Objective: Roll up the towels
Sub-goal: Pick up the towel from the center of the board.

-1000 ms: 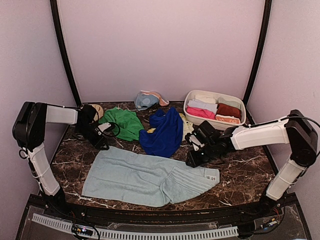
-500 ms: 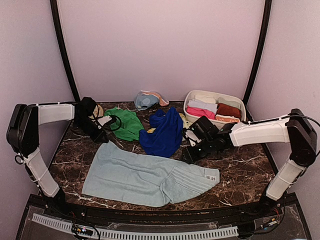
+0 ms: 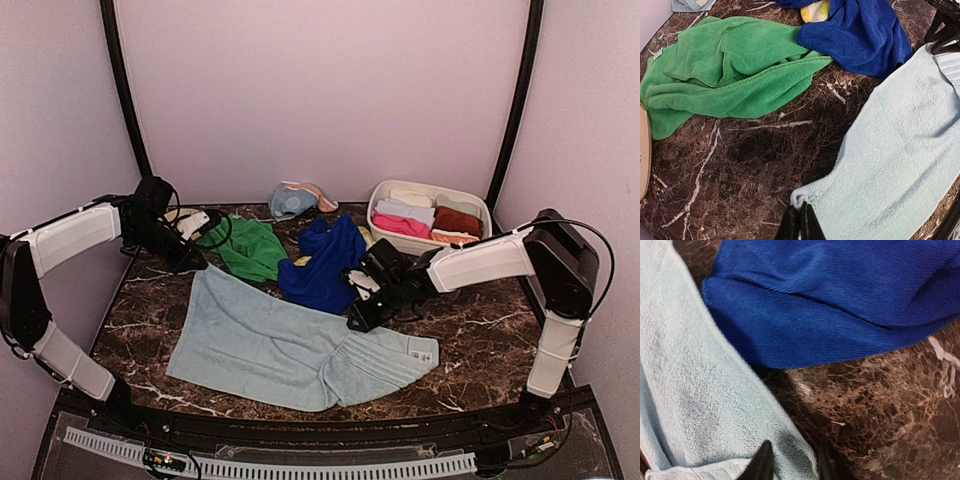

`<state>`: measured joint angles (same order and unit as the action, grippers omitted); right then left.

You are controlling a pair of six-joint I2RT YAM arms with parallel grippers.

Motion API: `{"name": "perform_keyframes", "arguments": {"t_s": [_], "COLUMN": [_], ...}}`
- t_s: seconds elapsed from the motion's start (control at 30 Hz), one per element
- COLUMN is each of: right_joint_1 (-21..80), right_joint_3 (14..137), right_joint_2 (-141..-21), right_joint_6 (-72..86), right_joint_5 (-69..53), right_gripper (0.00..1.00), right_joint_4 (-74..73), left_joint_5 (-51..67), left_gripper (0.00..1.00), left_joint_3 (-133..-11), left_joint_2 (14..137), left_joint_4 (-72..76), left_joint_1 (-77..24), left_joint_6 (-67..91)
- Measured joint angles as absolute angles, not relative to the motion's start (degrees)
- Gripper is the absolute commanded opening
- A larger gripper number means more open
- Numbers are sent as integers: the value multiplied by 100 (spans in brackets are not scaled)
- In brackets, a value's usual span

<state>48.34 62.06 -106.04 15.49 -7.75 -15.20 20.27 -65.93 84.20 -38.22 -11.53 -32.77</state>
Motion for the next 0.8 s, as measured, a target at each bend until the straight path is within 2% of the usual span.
{"name": "perform_keyframes", "arguments": {"t_s": [0.03, 0.23, 0.4, 0.43, 0.47, 0.5, 0.57, 0.63, 0.7, 0.8], "right_joint_1": [4842, 4864, 4871, 4875, 4882, 4895, 4923, 4939, 4947, 4906], "right_joint_3": [6195, 6158, 6110, 6110, 6112, 6112, 6112, 6110, 6029, 5767], "right_joint_2": [-10606, -10462, -9664, -9494, -9351, -9220, -9157, -9253, -9365, -9362], "right_joint_6": [1579, 1664, 1667, 1662, 1658, 1649, 1638, 1704, 1774, 2025], "right_joint_5": [-770, -322, 237, 329, 414, 508, 655, 753, 895, 1142], "right_gripper": [0, 0, 0, 11, 26, 36, 46, 60, 66, 68], "right_joint_4": [-1505, -1490, -1573, -1562, -1551, -1538, -1542, -1614, -1708, -1870], "left_joint_5": [2025, 1999, 1953, 1935, 1918, 1892, 1831, 1754, 1678, 1562], "left_gripper": [0, 0, 0, 0, 0, 0, 0, 0, 0, 0], "left_joint_3": [-6580, -6587, -6674, -6694, -6720, -6757, -6796, -6805, -6805, -6801], "left_joint_2": [8420, 8364, 7942, 7804, 7686, 7548, 7332, 7225, 7236, 7308], "left_joint_4": [-3848, -3881, -3911, -3913, -3911, -3900, -3868, -3848, -3848, -3848], "left_joint_1": [-1153, -1153, -1153, -1153, -1153, -1153, -1153, -1153, -1155, -1155], "left_joint_6": [-3280, -3251, -3234, -3234, -3236, -3238, -3251, -3264, -3280, -3284]}}
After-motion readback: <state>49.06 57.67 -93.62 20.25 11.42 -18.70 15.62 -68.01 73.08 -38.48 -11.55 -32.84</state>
